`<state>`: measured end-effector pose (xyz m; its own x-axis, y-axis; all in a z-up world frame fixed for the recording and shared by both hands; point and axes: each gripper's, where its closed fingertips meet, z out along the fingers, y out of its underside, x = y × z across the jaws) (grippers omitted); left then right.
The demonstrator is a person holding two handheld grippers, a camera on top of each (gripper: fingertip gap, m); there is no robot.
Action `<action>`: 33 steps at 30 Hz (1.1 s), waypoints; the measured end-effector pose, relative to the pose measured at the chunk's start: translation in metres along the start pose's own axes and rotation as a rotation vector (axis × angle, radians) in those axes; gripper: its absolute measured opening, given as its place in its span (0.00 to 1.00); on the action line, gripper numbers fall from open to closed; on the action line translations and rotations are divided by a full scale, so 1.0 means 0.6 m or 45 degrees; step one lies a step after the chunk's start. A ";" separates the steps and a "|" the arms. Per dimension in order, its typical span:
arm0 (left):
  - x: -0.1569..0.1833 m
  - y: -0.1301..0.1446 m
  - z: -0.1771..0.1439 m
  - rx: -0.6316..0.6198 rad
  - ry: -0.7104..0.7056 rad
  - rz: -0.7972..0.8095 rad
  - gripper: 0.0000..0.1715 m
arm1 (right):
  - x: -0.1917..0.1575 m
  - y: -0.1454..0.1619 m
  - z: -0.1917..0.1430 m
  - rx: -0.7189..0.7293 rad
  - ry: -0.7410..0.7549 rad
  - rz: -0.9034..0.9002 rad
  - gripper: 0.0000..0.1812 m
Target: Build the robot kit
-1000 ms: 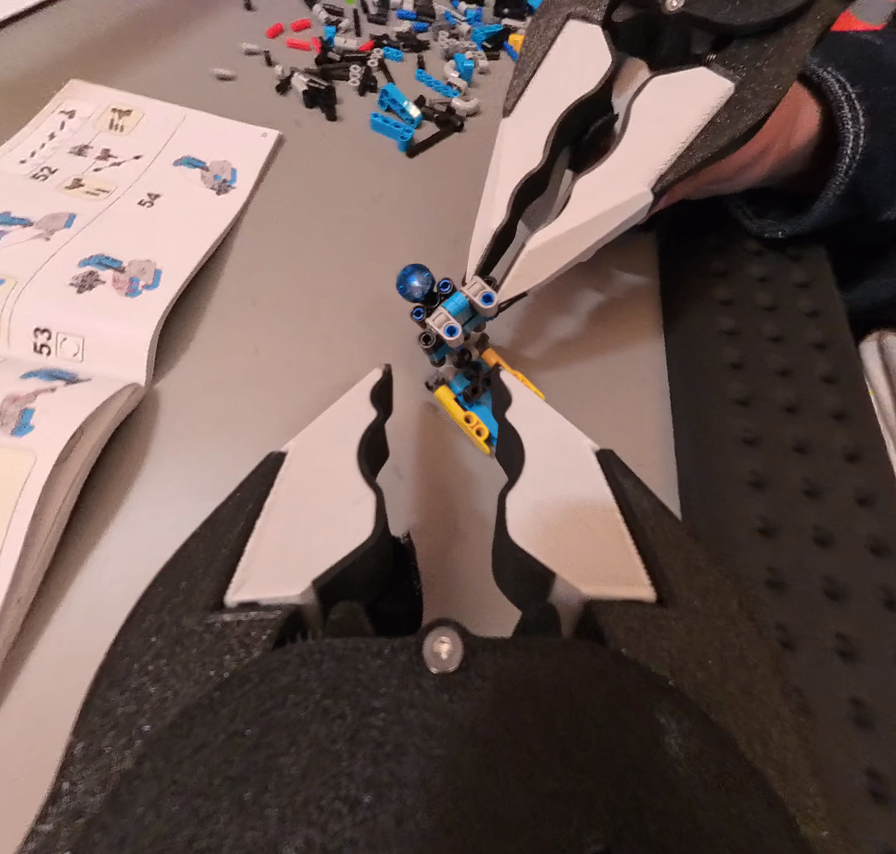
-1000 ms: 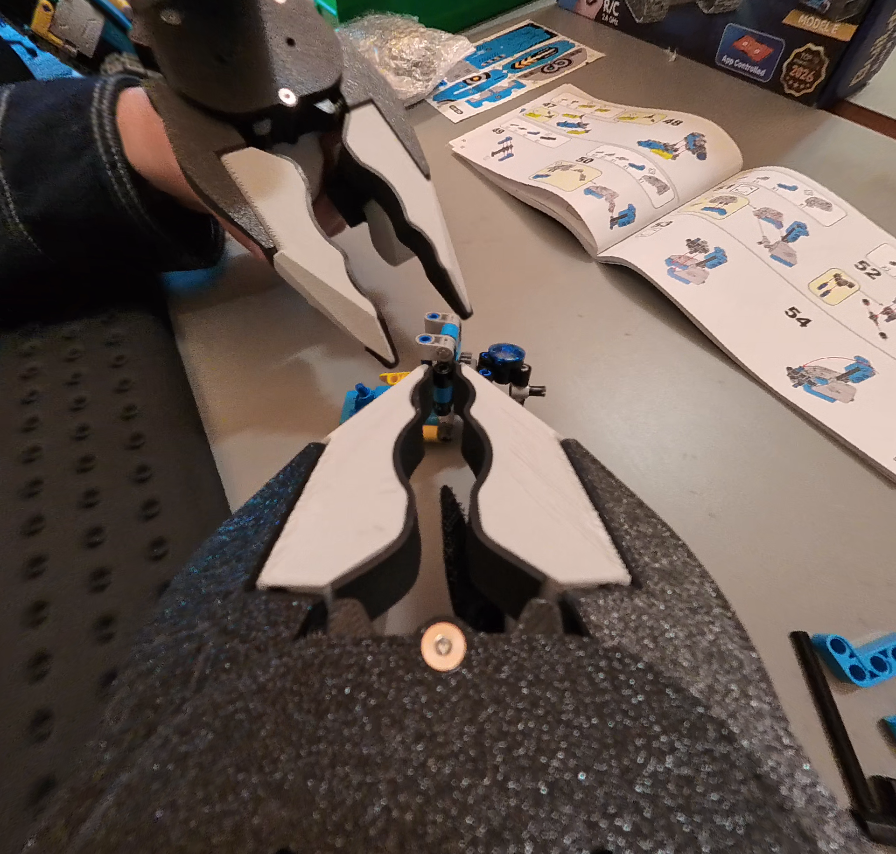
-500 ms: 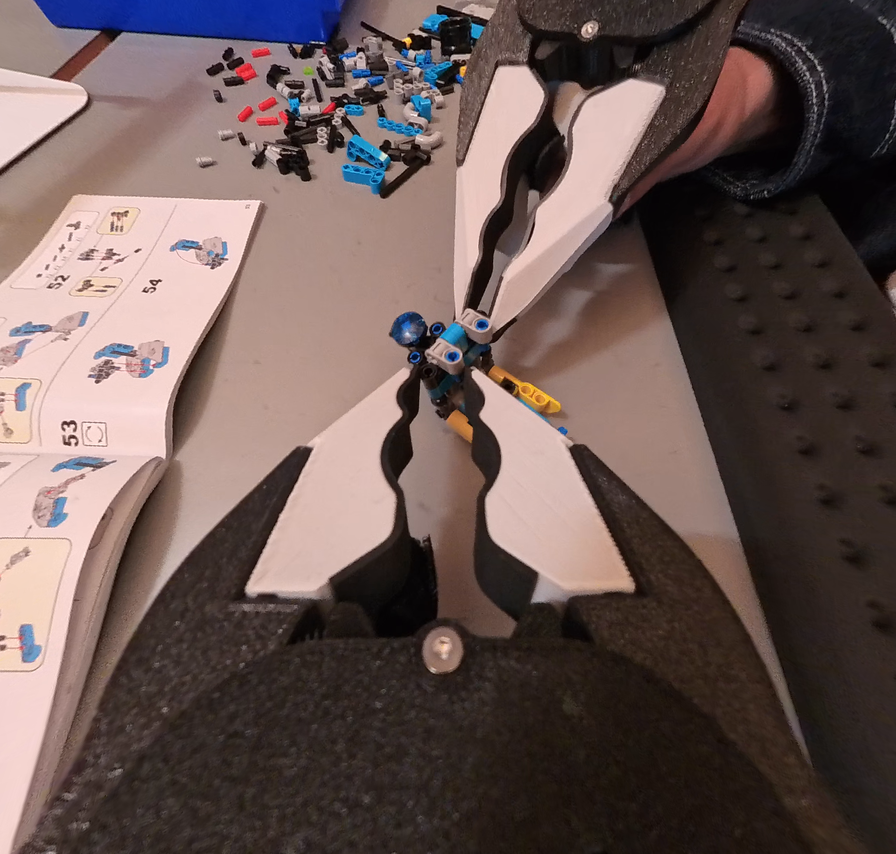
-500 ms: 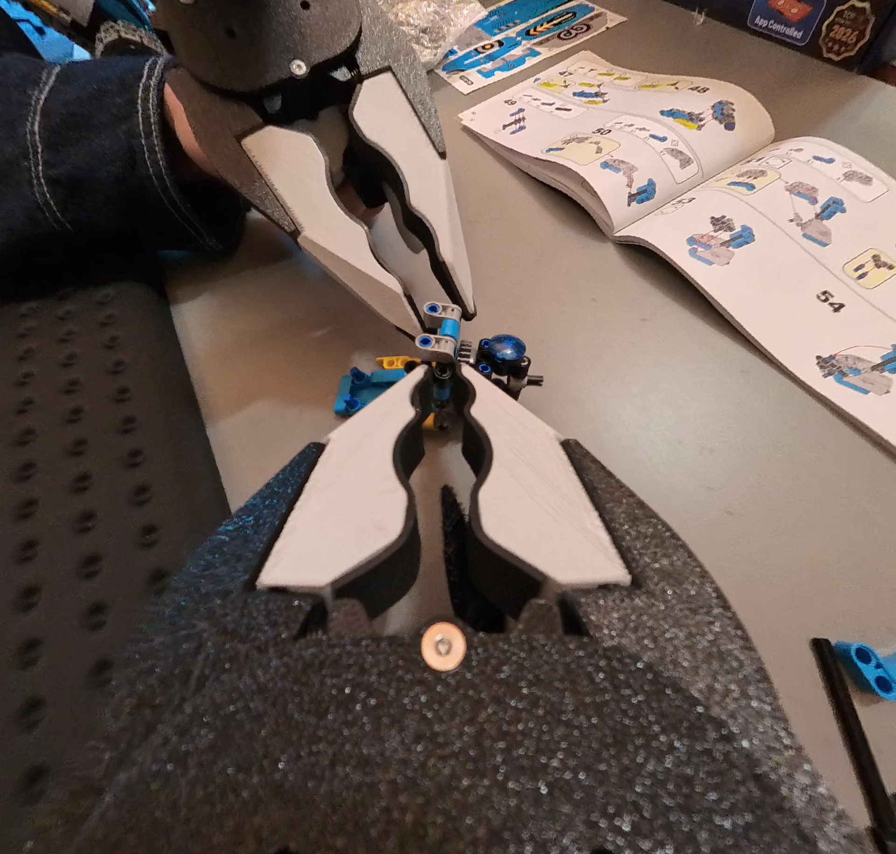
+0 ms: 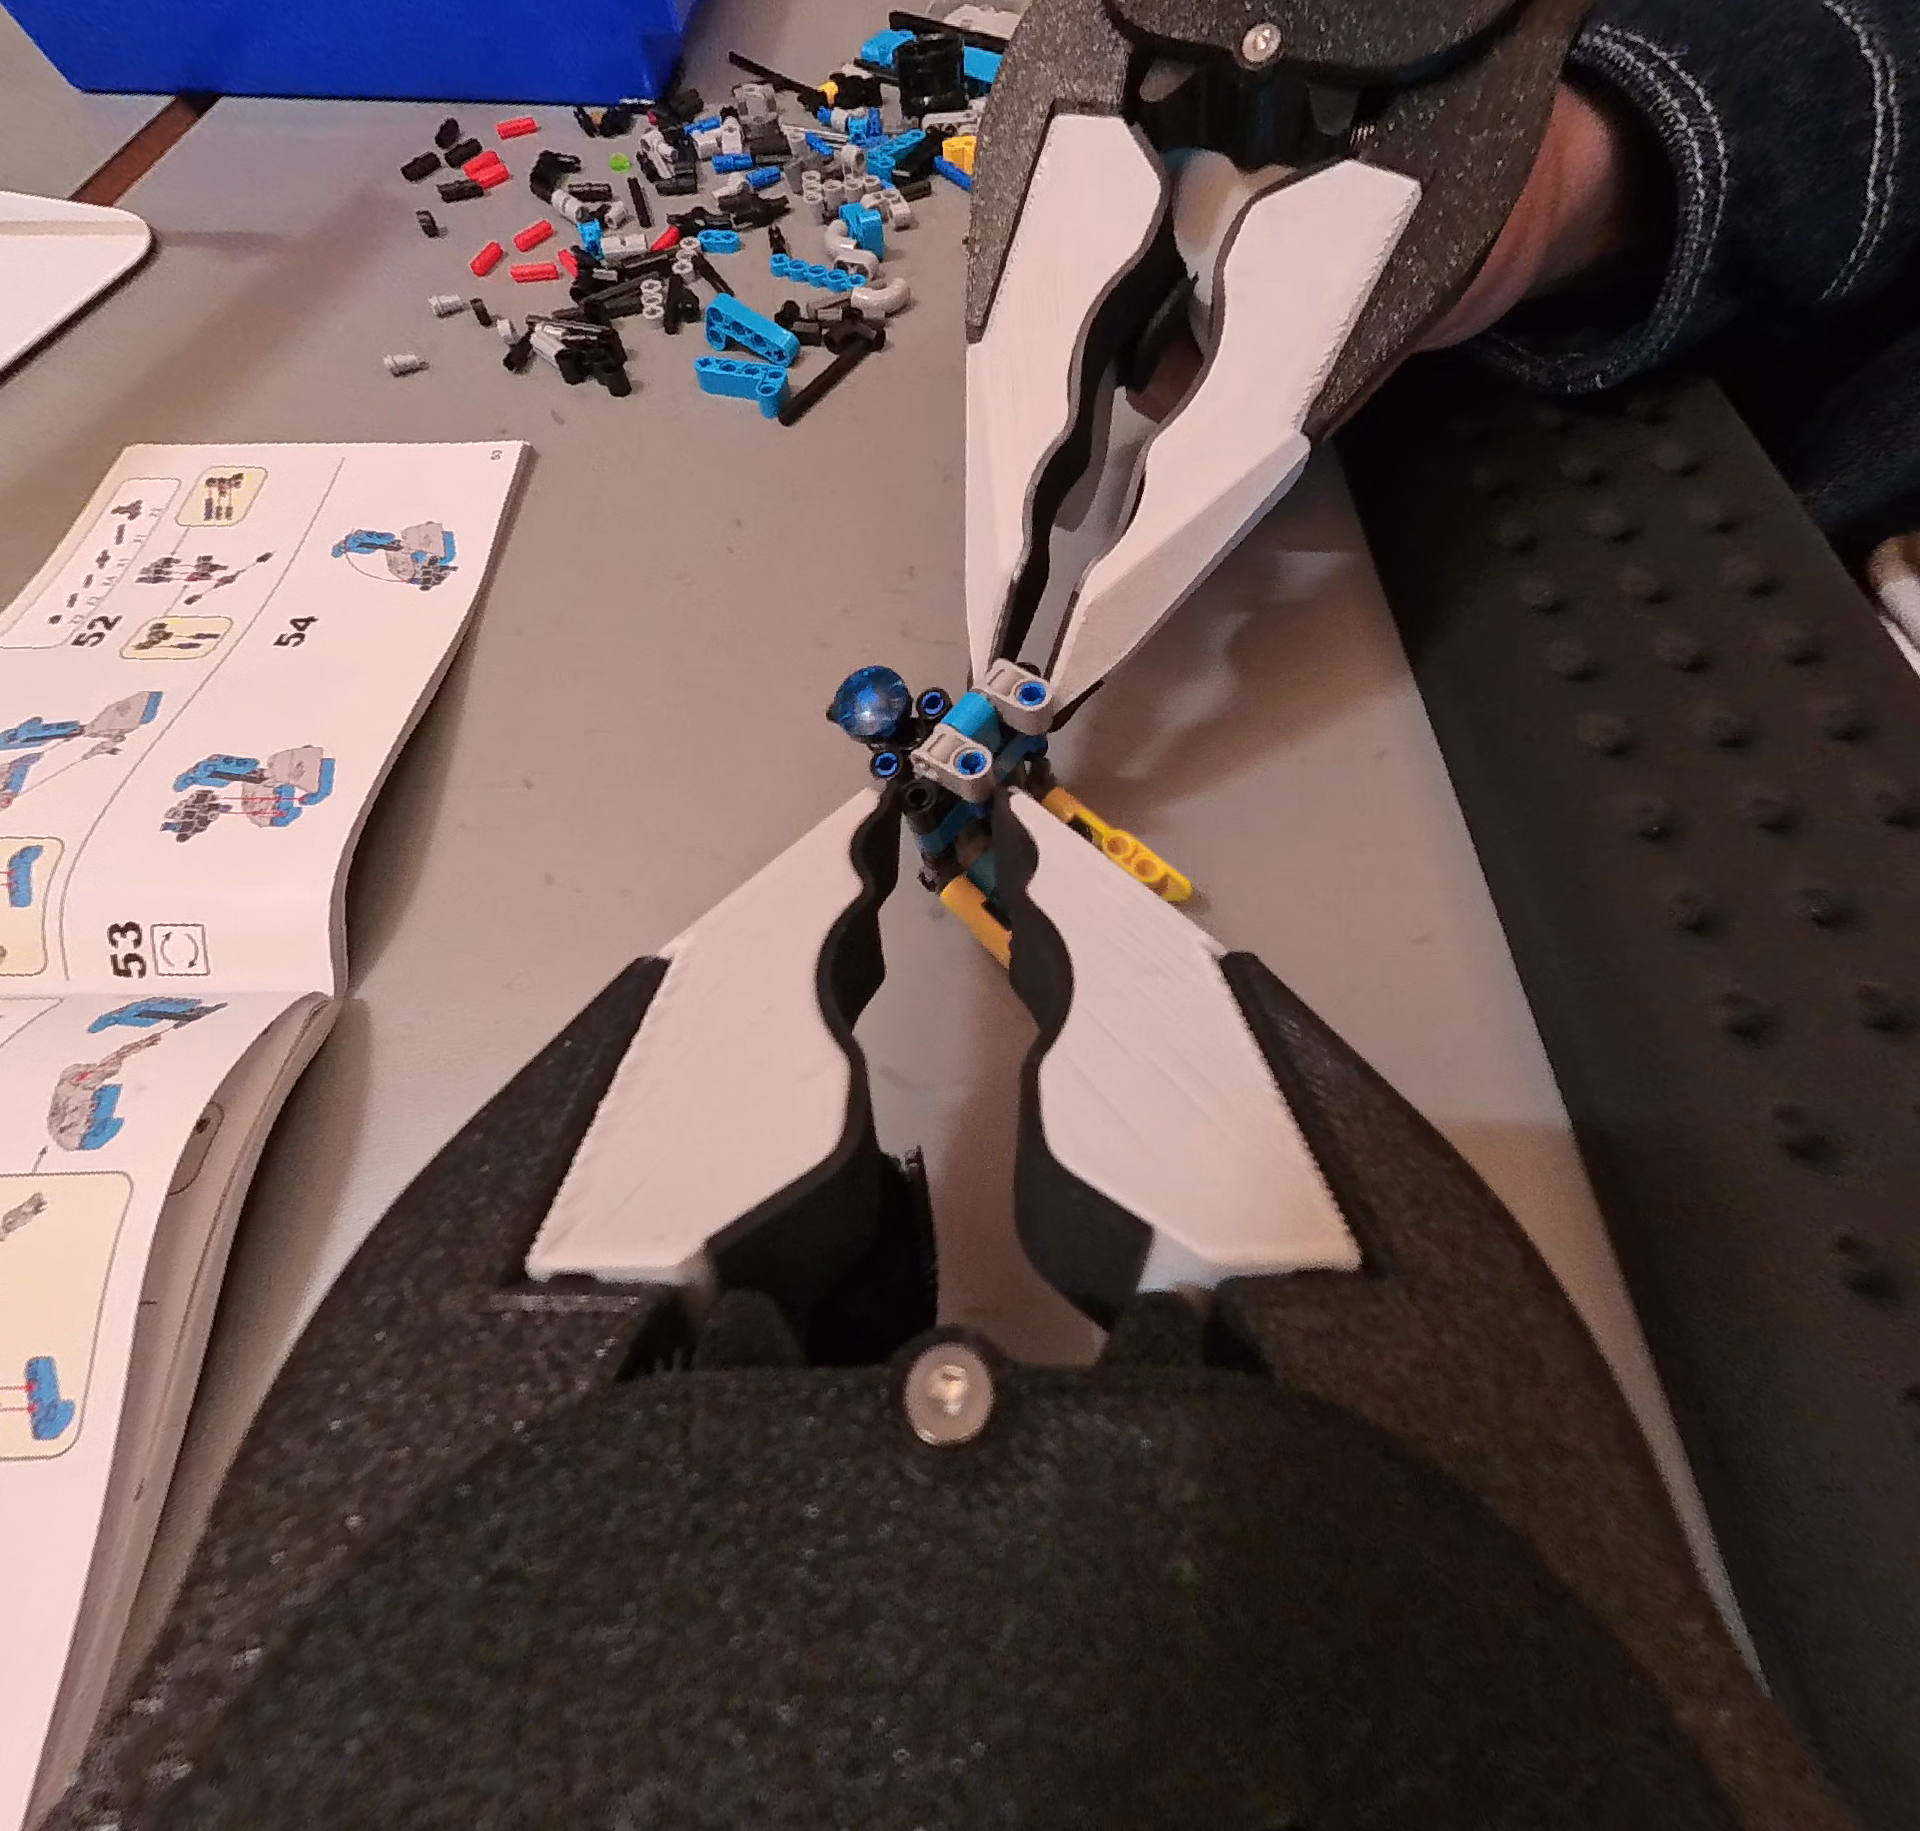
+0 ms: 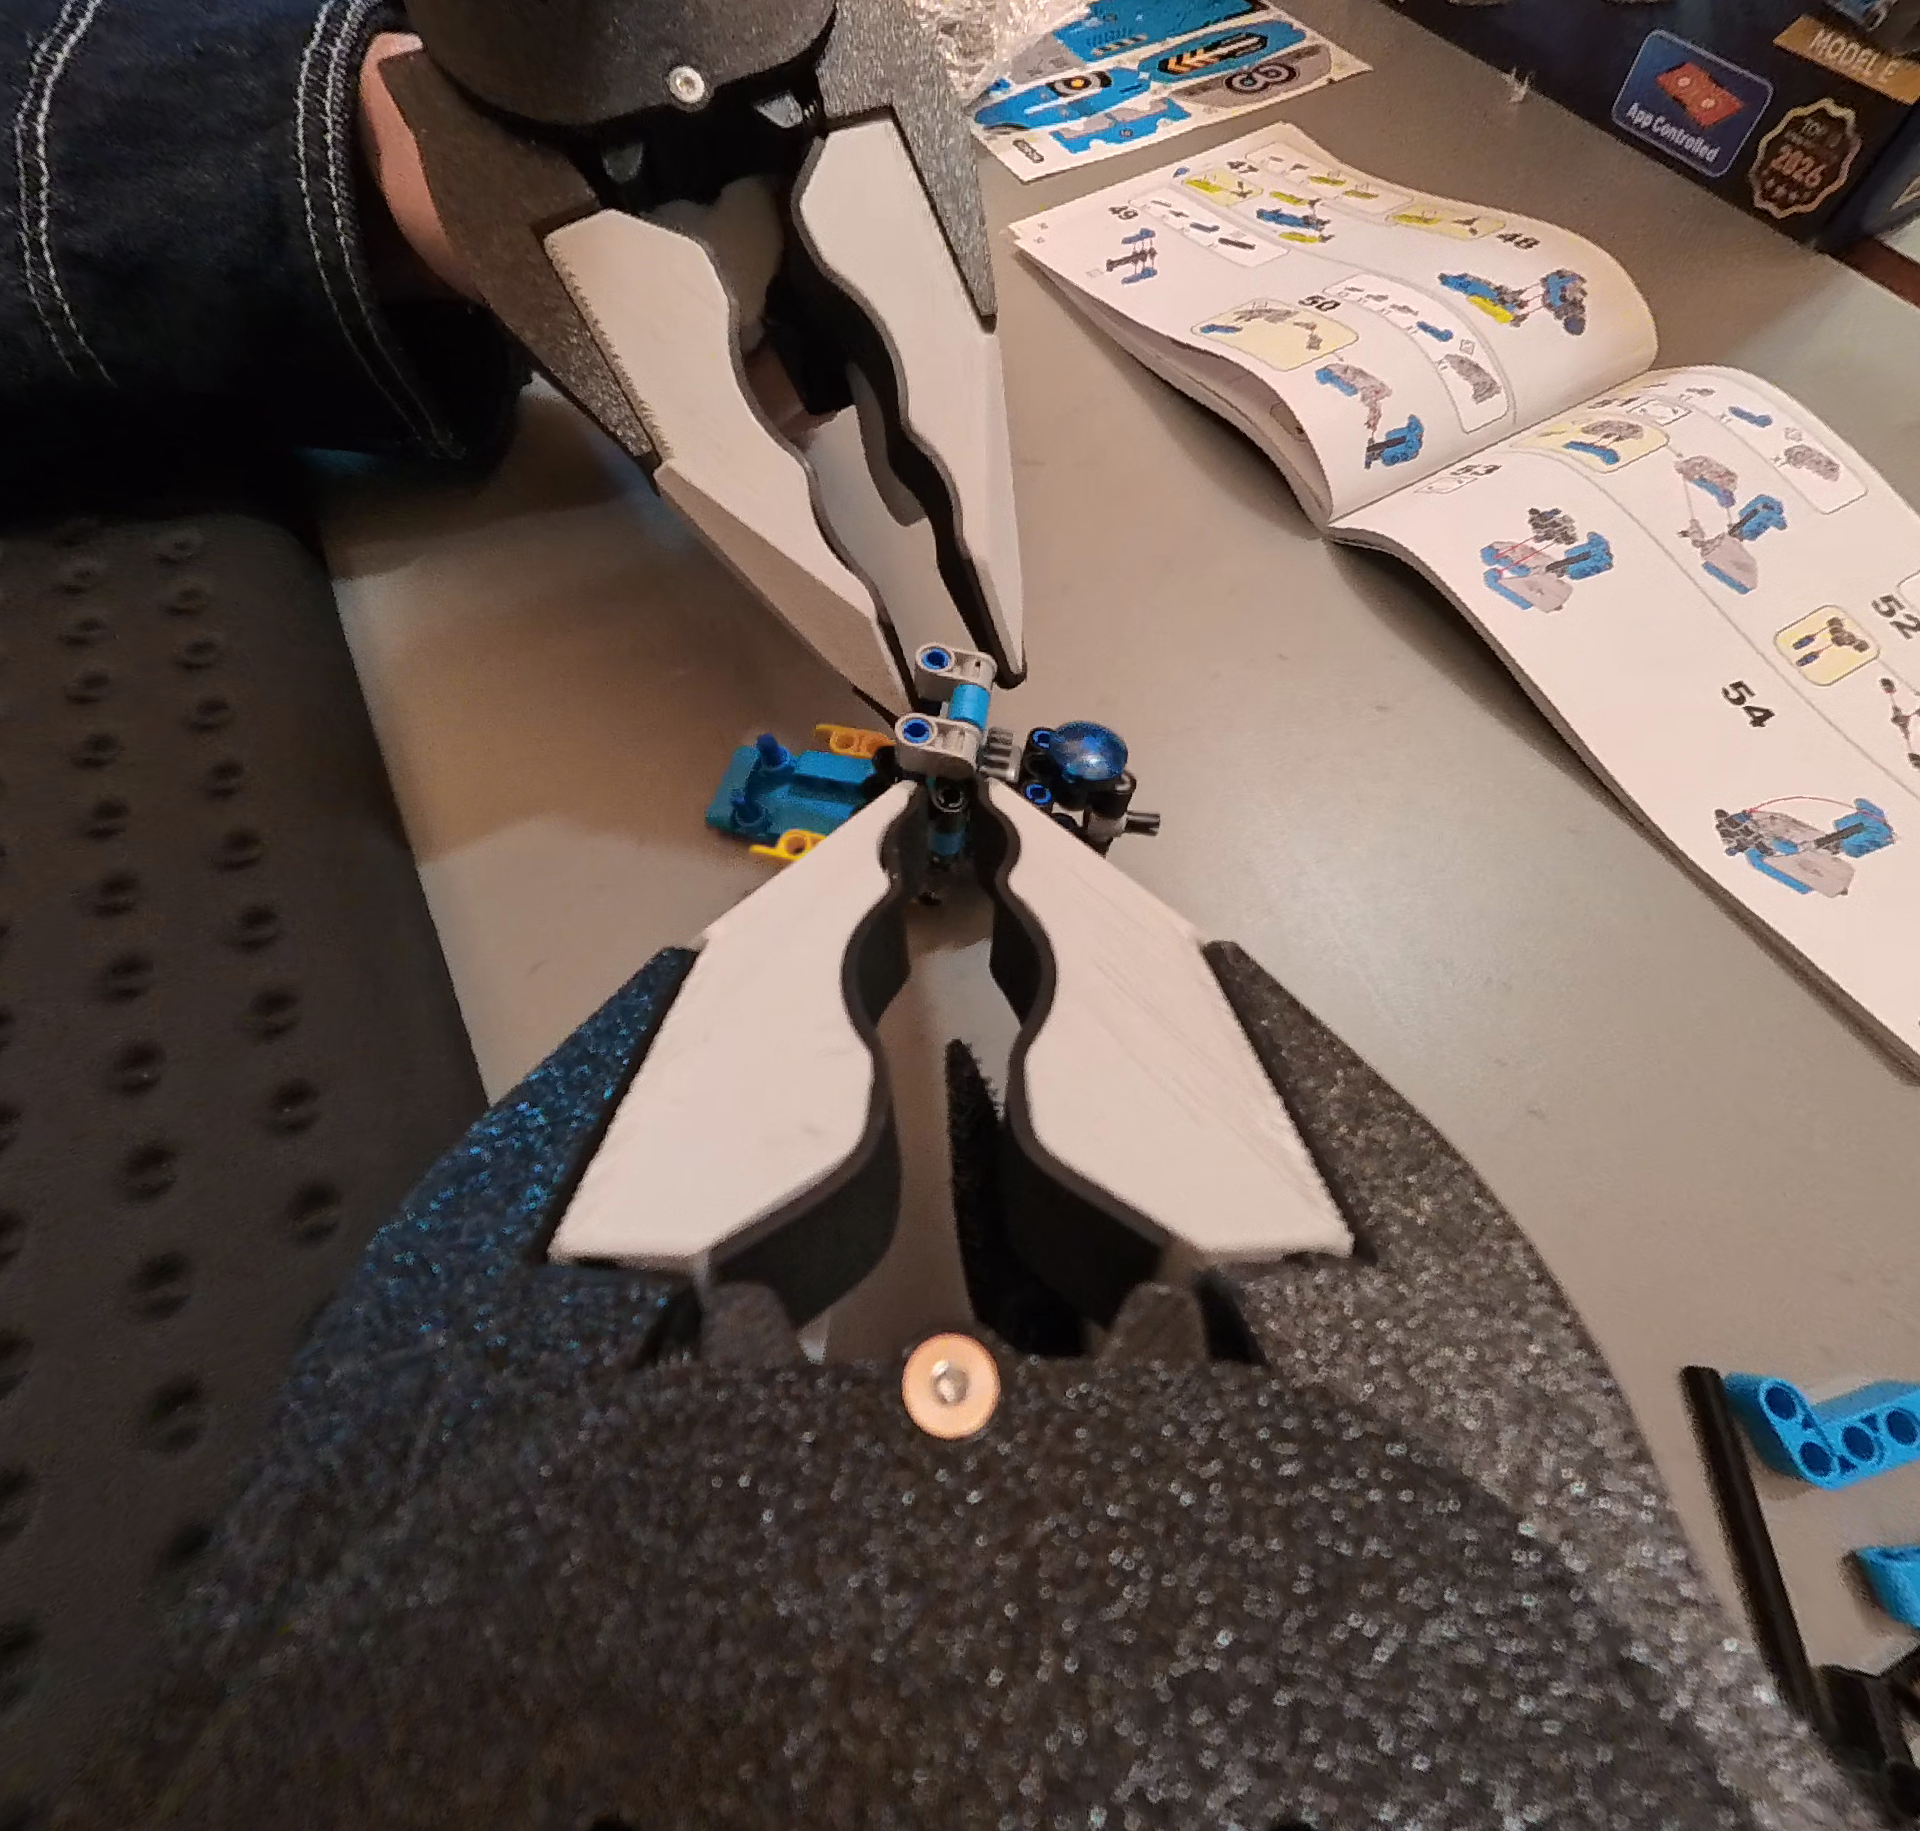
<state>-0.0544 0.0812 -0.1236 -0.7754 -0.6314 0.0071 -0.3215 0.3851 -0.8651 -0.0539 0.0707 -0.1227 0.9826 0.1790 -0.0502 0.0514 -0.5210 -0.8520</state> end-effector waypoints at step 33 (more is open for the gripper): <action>-0.005 0.025 -0.026 -0.084 -0.061 -0.225 0.22 | -0.003 0.013 0.007 -0.040 -0.031 0.157 0.04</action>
<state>-0.0654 0.0991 -0.1288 -0.6776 -0.7237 0.1310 -0.4867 0.3076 -0.8176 -0.0559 0.0698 -0.1311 0.9773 0.1317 -0.1662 -0.0635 -0.5662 -0.8218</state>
